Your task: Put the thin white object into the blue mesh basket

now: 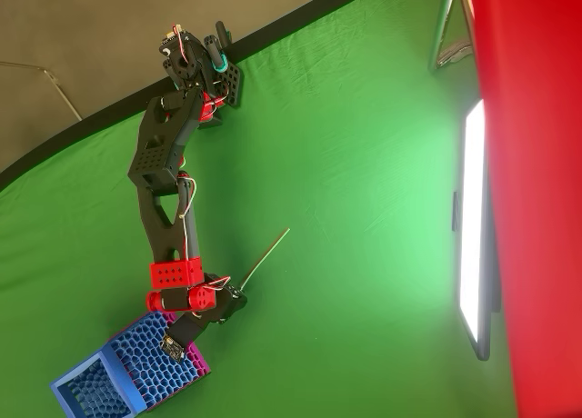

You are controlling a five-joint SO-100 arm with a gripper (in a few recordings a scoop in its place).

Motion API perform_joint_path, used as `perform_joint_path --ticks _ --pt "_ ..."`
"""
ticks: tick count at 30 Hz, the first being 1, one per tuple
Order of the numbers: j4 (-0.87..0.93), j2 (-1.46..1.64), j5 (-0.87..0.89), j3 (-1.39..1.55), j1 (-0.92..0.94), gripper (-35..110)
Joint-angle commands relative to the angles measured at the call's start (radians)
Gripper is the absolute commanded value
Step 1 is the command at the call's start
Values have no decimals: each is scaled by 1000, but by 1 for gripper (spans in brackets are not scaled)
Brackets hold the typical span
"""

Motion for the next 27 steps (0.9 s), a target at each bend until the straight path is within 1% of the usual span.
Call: perform_joint_path --ticks 1,27 --pt "6 3 2 -40 -8 18" --pt "17 -29 55 -38 -48 18"
